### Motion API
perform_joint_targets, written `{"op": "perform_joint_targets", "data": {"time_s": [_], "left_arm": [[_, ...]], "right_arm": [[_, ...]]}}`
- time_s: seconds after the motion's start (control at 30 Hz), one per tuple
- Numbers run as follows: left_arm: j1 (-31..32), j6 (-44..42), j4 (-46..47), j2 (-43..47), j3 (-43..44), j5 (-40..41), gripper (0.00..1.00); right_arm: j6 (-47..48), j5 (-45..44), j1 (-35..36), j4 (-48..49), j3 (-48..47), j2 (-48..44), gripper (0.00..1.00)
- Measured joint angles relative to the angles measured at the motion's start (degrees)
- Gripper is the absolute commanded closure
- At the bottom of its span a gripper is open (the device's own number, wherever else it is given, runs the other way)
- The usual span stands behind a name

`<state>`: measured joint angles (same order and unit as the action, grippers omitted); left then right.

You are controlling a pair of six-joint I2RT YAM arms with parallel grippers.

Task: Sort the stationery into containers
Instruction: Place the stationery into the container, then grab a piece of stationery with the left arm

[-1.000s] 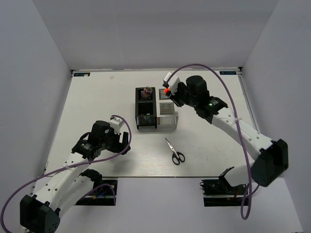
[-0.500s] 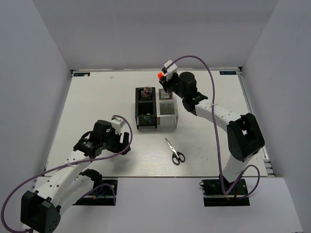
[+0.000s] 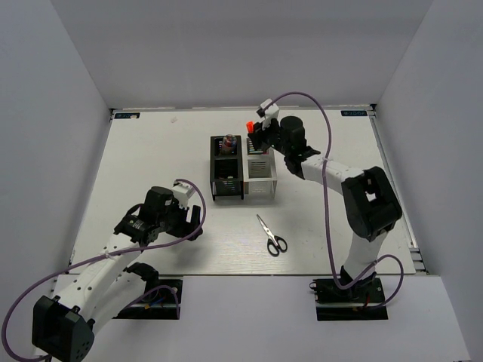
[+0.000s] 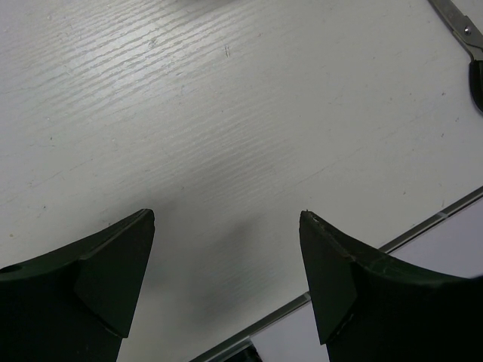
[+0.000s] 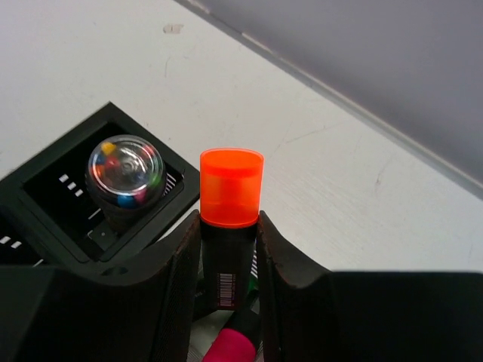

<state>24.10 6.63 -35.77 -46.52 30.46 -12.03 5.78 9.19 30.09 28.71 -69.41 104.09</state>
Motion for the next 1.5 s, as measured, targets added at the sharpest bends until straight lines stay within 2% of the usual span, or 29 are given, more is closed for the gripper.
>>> {"op": "perform_joint_targets", "data": {"time_s": [0.03, 0.07, 0.17, 0.23, 0.27, 0.3, 0.33, 0.37, 0.4, 0.43, 0.47, 0.6, 0.63, 0.73, 0.77, 0.8, 0.83, 0.9, 0.93, 0.97, 1.0, 1.03, 1.07, 1.1, 1.17, 1.2, 1.33, 1.5], "left_arm": [[0.0, 0.0, 0.02, 0.02, 0.0, -0.02, 0.12], [0.0, 0.0, 0.02, 0.02, 0.0, -0.02, 0.12], [0.0, 0.0, 0.02, 0.02, 0.0, -0.02, 0.12], [0.0, 0.0, 0.02, 0.0, 0.0, -0.02, 0.12], [0.0, 0.0, 0.02, 0.02, 0.0, -0.04, 0.19], [0.0, 0.07, 0.07, 0.02, 0.0, -0.07, 0.26], [0.0, 0.04, 0.15, 0.02, 0.0, -0.33, 0.4], [0.0, 0.22, 0.28, 0.02, 0.0, -0.61, 0.77], [0.0, 0.28, 0.5, 0.02, 0.0, -1.18, 0.95], [0.0, 0.74, 0.79, 0.02, -0.02, -1.36, 1.0], [0.0, 1.07, 1.46, 0.02, -0.09, -2.03, 1.0], [2.93, 3.45, 4.0, -0.72, 0.0, -1.92, 1.0], [5.29, 3.98, 4.48, -1.29, 0.24, -1.36, 1.0], [16.26, 4.37, 5.55, -4.76, 2.8, 1.99, 0.69], [20.44, 3.87, 5.68, -6.6, 4.39, 3.34, 0.5], [24.57, 3.17, 5.49, -9.29, 6.91, 5.33, 0.46], [27.91, 2.19, 4.61, -12.7, 10.45, 6.86, 0.44], [33.55, -0.26, 3.26, -19.8, 18.29, 9.57, 0.42], [35.52, -1.42, 3.37, -23.34, 22.34, 10.69, 0.46], [36.94, -2.25, 3.63, -26.38, 25.62, 11.39, 0.56], [37.83, -2.67, 3.76, -28.7, 28.2, 12.0, 0.92], [38.45, -2.54, 4.33, -30.97, 30.21, 12.9, 1.0], [38.8, -2.23, 4.28, -32.92, 31.71, 14.64, 1.0], [39.04, -0.55, 4.2, -34.88, 32.96, 16.63, 0.93], [39.21, 4.44, 3.1, -38.53, 34.86, 21.35, 0.7], [39.52, 9.97, 1.7, -40.83, 35.82, 24.37, 0.66], [40.15, 24.81, -3.5, -46.93, 38.18, 29.94, 0.57], [41.68, 39.8, -7.45, -52.22, 40.26, 31.17, 0.56]], "right_arm": [[0.0, 0.0, -0.09, 0.07, 0.0, 0.72, 0.91], [0.07, 0.0, -0.13, 0.09, 0.0, 1.42, 0.73], [0.37, 0.22, -0.37, 0.0, 0.0, 2.69, 0.42], [0.59, 0.7, -0.76, 0.04, 0.0, 2.78, 0.39], [0.61, 1.36, -0.98, 0.2, 0.0, 2.67, 0.39], [0.59, 1.73, -1.25, 0.2, 0.02, 2.43, 0.44], [0.48, 2.16, -1.44, 0.22, 0.26, 2.01, 0.48], [0.28, 2.6, -1.57, 0.17, 0.68, 1.31, 0.56], [-0.31, 2.95, -1.7, -0.39, 1.14, 0.13, 0.82], [-0.07, 3.17, -1.84, -1.03, 1.42, -1.07, 0.95], [-0.96, 3.37, -1.95, -2.95, 1.44, -3.1, 1.0], [-2.56, 3.98, -2.01, -15.69, -1.05, -11.45, 1.0], [-2.91, 3.93, -2.08, -20.15, -2.58, -13.44, 0.82], [-2.1, 6.03, -2.75, -32.63, -6.08, -18.82, 0.1], [-0.57, 7.26, -3.26, -37.29, -6.56, -20.46, 0.13], [1.14, 8.0, -3.74, -41.38, -6.56, -21.86, 0.29], [3.39, 8.57, -4.24, -45.88, -6.12, -23.12, 0.99], [6.69, 8.76, -5.64, -51.47, -0.87, -26.73, 1.0], [7.67, 8.46, -6.38, -54.77, 3.08, -28.83, 1.0], [8.61, 8.04, -7.1, -57.75, 6.8, -30.75, 1.0], [9.55, 7.56, -8.0, -59.8, 10.6, -32.76, 0.96], [10.1, 6.91, -8.72, -61.29, 14.73, -35.08, 0.93], [10.43, 5.97, -9.44, -63.34, 18.18, -37.53, 0.92], [10.69, 5.09, -9.97, -65.05, 21.0, -39.95, 0.91], [10.23, 3.23, -10.43, -66.77, 24.26, -43.93, 0.83], [9.86, 2.16, -10.75, -66.88, 25.03, -45.7, 0.81], [8.35, -1.18, -12.26, -65.13, 25.27, -48.78, 0.8], [6.62, -2.6, -13.35, -63.73, 25.55, -48.43, 0.78]]}}
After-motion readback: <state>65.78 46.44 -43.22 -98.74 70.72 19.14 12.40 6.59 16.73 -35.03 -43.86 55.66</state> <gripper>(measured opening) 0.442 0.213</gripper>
